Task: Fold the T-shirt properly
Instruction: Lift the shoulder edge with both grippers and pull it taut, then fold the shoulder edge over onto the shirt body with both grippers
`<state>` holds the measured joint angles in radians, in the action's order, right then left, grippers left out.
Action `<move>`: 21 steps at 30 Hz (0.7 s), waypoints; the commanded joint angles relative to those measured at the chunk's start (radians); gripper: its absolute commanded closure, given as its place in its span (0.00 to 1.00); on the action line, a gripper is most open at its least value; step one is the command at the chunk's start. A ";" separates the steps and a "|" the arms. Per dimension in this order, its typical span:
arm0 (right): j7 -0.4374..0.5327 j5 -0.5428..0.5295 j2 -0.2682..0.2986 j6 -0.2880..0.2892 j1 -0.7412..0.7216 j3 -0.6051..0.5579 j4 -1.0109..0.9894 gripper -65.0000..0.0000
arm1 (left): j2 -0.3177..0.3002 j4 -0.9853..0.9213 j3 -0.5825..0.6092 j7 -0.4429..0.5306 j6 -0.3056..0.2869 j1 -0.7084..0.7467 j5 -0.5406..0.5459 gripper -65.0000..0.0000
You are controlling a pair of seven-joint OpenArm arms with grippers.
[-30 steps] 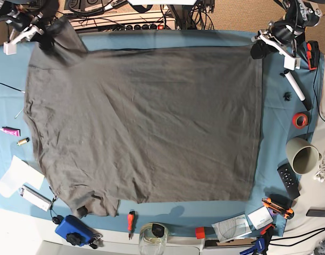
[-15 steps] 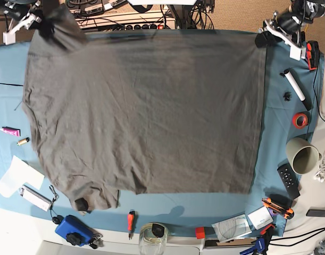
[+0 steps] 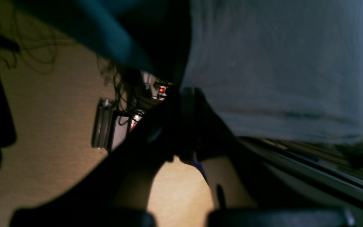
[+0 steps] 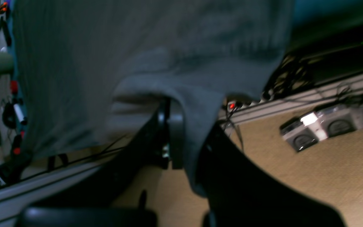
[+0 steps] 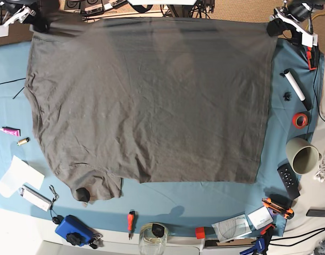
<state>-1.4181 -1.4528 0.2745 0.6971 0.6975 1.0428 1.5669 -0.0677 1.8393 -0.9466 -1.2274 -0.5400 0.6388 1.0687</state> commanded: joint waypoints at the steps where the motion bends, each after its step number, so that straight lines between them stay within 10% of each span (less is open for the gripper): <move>1: 0.022 -0.024 0.023 0.001 0.002 0.024 0.032 1.00 | -0.017 0.017 -0.011 0.015 0.000 0.011 0.019 1.00; 21: 0.042 0.138 0.023 0.001 -0.124 0.013 0.114 1.00 | -0.019 0.017 -0.011 0.023 0.051 -0.135 -0.037 1.00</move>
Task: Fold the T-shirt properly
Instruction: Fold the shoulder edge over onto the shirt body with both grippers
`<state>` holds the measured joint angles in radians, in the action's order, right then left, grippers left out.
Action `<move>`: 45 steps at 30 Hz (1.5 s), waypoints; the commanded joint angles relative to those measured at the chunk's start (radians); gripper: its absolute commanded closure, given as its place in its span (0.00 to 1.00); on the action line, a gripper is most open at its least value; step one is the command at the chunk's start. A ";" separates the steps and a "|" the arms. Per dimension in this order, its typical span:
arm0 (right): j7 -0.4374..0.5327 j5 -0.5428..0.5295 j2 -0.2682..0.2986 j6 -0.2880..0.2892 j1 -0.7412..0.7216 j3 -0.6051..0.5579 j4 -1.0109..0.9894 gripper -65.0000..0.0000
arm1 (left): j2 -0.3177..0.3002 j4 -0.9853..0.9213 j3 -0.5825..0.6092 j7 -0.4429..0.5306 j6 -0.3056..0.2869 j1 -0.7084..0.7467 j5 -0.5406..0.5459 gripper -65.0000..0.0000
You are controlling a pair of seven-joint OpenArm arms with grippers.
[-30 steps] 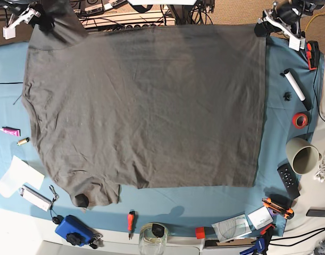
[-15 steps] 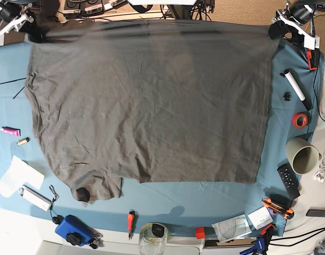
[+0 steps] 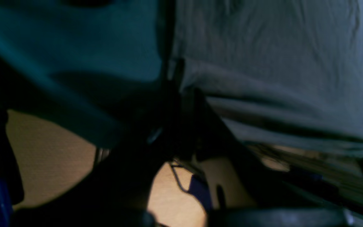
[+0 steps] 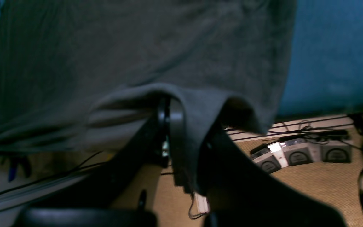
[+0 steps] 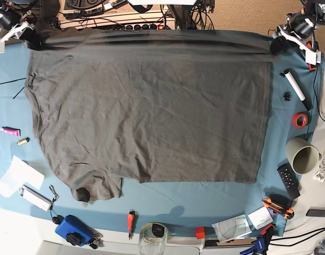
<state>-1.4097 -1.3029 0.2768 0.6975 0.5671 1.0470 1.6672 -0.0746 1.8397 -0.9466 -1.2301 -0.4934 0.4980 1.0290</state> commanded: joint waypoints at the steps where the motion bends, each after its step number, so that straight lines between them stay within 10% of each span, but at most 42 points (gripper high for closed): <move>1: 0.034 -0.003 0.020 0.001 -0.004 -0.001 0.014 1.00 | -0.013 0.017 -0.011 0.026 0.004 0.002 -0.010 1.00; 45: 0.244 0.488 0.039 -0.090 -0.386 -0.223 0.013 1.00 | -0.109 0.017 0.132 0.155 0.048 -0.188 -0.199 1.00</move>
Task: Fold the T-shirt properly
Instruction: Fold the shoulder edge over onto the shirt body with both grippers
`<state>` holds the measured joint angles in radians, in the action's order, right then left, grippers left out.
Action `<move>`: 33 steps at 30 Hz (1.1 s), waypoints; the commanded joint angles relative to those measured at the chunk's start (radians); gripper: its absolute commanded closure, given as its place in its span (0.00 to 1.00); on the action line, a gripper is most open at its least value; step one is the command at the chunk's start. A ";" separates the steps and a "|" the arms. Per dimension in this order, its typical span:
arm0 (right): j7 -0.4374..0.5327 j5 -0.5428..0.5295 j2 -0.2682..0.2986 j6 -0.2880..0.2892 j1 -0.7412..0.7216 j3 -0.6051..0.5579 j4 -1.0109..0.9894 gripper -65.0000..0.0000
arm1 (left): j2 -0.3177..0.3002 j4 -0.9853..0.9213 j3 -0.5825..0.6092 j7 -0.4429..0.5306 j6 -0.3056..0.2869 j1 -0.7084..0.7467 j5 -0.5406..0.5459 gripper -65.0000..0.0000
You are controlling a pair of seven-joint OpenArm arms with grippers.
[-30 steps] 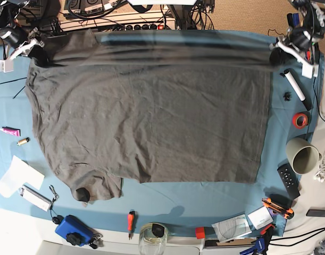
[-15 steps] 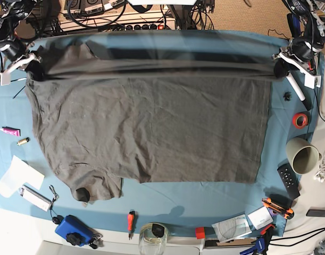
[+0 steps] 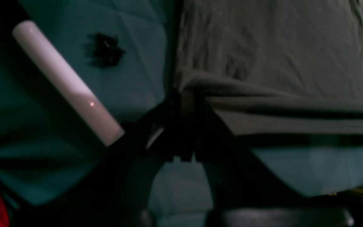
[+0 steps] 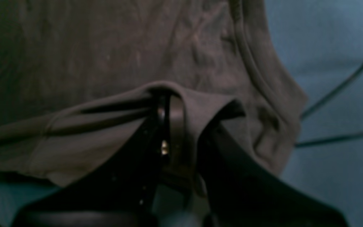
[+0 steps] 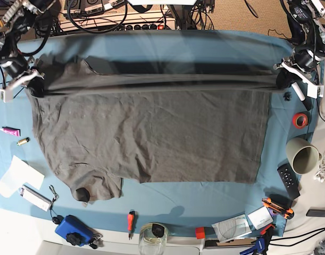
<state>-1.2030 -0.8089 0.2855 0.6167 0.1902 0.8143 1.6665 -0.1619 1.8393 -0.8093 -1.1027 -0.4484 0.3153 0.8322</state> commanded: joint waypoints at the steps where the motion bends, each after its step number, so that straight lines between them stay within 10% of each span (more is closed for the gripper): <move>1: 0.041 0.012 0.030 -0.012 -0.019 -0.004 0.014 1.00 | -0.021 0.017 0.006 0.027 0.003 -0.006 -0.002 1.00; 12: 0.103 0.120 0.031 -0.050 -0.060 -0.049 0.008 1.00 | -0.021 0.017 0.112 0.082 0.004 -0.087 -0.170 1.00; 33: 0.129 0.202 0.031 -0.057 -0.176 -0.050 -0.139 1.00 | -0.021 0.010 0.114 0.108 0.003 -0.092 -0.166 1.00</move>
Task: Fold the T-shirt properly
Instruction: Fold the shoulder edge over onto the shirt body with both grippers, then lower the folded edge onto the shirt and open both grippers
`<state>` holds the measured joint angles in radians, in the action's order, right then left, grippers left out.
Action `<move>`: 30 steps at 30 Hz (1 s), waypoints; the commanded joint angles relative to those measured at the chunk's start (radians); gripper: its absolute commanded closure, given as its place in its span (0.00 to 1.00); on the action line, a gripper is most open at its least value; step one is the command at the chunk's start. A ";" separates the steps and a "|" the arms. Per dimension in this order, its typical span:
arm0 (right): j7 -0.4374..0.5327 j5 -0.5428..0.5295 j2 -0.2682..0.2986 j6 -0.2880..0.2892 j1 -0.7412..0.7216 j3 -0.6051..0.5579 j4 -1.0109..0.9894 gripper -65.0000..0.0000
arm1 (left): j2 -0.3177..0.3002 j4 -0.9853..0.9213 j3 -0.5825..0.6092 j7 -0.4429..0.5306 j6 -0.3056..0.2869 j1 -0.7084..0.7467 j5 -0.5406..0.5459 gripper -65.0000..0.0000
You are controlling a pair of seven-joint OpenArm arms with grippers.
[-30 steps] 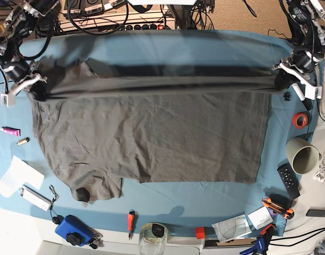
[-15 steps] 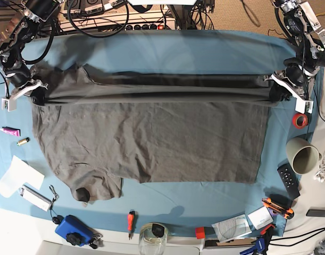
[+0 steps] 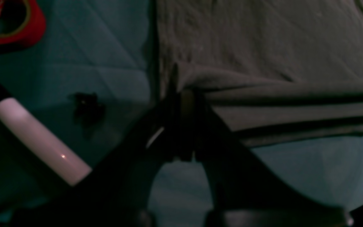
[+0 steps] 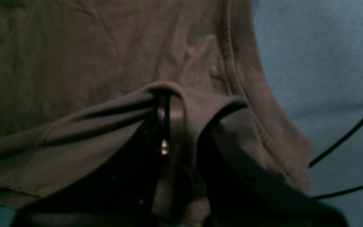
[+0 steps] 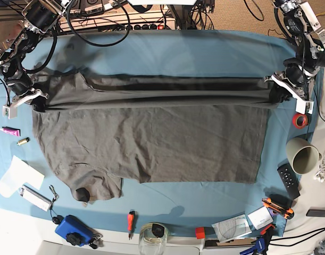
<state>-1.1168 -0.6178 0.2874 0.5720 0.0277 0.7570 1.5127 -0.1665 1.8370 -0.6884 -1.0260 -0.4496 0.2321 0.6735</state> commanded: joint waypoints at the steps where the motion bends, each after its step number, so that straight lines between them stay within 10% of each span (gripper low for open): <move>1: 0.045 0.017 0.029 -0.014 -0.014 0.007 0.014 1.00 | -0.016 0.013 -0.006 0.032 0.004 -0.008 -0.008 1.00; 30: 0.080 0.056 0.029 -0.023 -0.047 -0.019 -0.029 1.00 | -0.051 -0.036 0.202 0.107 0.038 -0.102 -0.203 1.00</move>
<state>-1.0710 -0.5568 0.2909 0.5495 -0.0002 0.7338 1.4696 -0.2031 1.7859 -0.4820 -0.9401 -0.4179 0.1398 0.4717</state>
